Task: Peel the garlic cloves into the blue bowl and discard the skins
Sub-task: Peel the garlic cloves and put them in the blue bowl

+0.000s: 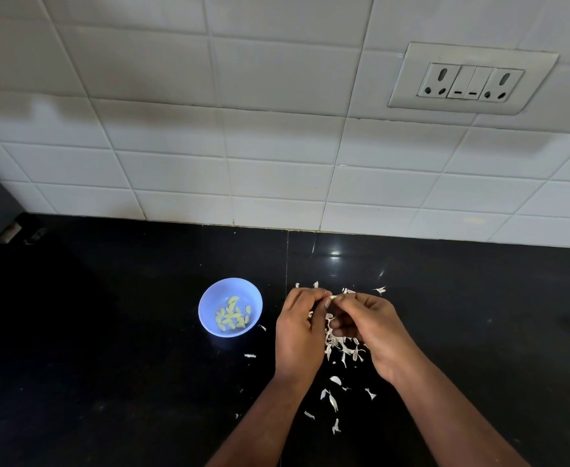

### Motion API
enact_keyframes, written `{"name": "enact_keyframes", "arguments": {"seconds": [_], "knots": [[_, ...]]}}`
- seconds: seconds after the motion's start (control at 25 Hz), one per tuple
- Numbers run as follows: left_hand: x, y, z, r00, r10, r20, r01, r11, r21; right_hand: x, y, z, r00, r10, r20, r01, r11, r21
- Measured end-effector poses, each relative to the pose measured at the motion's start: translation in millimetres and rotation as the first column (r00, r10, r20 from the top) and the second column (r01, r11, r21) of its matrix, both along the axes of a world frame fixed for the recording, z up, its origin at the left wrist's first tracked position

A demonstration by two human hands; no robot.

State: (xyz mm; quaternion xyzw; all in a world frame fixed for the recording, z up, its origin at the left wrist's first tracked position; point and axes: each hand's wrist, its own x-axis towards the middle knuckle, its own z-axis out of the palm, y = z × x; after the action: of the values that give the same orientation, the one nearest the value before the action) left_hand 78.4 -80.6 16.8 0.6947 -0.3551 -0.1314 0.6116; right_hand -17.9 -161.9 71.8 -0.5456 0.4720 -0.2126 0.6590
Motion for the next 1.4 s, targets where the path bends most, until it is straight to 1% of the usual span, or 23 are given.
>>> {"name": "enact_keyframes", "arguments": {"seconds": [0.16, 0.28, 0.36, 0.52, 0.56, 0.6, 0.64, 0.72, 0.76, 0.8, 0.96, 1.08, 1.16, 1.2, 1.28, 1.4], "knots": [[9, 1, -2, 0.993, -0.095, 0.067, 0.096, 0.995, -0.016, -3, -7, 1, 0.999, 0.038, 0.001, -0.038, 0.999, 0.027], [11, 1, -1, 0.988, -0.117, 0.104, 0.120, 0.993, -0.015, -5, -10, 5, 0.997, 0.071, 0.007, -0.071, 0.997, 0.031], [10, 2, 0, 0.988, -0.116, 0.097, 0.117, 0.993, -0.009, -5, -10, 7, 0.996, 0.093, -0.014, -0.093, 0.996, 0.000], [6, 2, 0, 0.990, -0.131, 0.049, 0.132, 0.991, -0.029, -3, -6, 7, 0.996, 0.086, -0.026, -0.087, 0.995, -0.042], [5, 2, 1, 0.992, -0.126, 0.016, 0.127, 0.991, -0.035, -1, -5, 7, 0.996, 0.082, -0.021, -0.083, 0.996, -0.038], [4, 1, 2, 0.992, -0.116, -0.052, 0.114, 0.992, -0.045, 0, -4, 6, 0.997, 0.077, -0.021, -0.078, 0.996, -0.035], [3, 1, 4, 0.983, -0.103, -0.155, 0.095, 0.994, -0.059, 2, -4, 5, 0.997, 0.069, -0.027, -0.070, 0.997, -0.042], [1, -1, 7, 0.920, -0.087, -0.382, 0.057, 0.994, -0.088, 4, -5, 2, 0.997, 0.016, -0.071, -0.023, 0.995, -0.096], [1, -1, 7, 0.882, -0.087, -0.462, 0.044, 0.994, -0.103, 4, -6, 0, 0.997, -0.014, -0.079, 0.004, 0.993, -0.117], [2, -2, 7, 0.859, -0.087, -0.505, 0.034, 0.993, -0.114, 3, -6, 0, 0.998, -0.026, -0.056, 0.019, 0.994, -0.111], [6, 0, 8, 0.835, -0.141, -0.532, 0.065, 0.985, -0.160, -3, -4, 2, 0.986, 0.073, 0.151, -0.079, 0.996, 0.034], [3, -1, 10, 0.829, -0.172, -0.532, 0.090, 0.980, -0.178, -4, -4, -2, 0.975, 0.043, 0.216, -0.067, 0.992, 0.105], [2, -2, 12, 0.813, -0.141, -0.565, 0.055, 0.985, -0.166, -4, -5, -5, 0.972, 0.031, 0.232, -0.063, 0.989, 0.134], [3, -3, 12, 0.809, -0.108, -0.578, 0.031, 0.989, -0.142, -4, -6, -5, 0.973, 0.035, 0.230, -0.064, 0.991, 0.119], [6, -2, 12, 0.815, -0.077, -0.574, 0.032, 0.995, -0.089, -6, -6, -3, 0.980, 0.050, 0.190, -0.058, 0.998, 0.033], [7, -1, 18, 0.780, -0.119, -0.614, 0.078, 0.993, -0.094, -7, -5, 0, 0.995, 0.060, 0.085, -0.048, 0.990, -0.133]]}}
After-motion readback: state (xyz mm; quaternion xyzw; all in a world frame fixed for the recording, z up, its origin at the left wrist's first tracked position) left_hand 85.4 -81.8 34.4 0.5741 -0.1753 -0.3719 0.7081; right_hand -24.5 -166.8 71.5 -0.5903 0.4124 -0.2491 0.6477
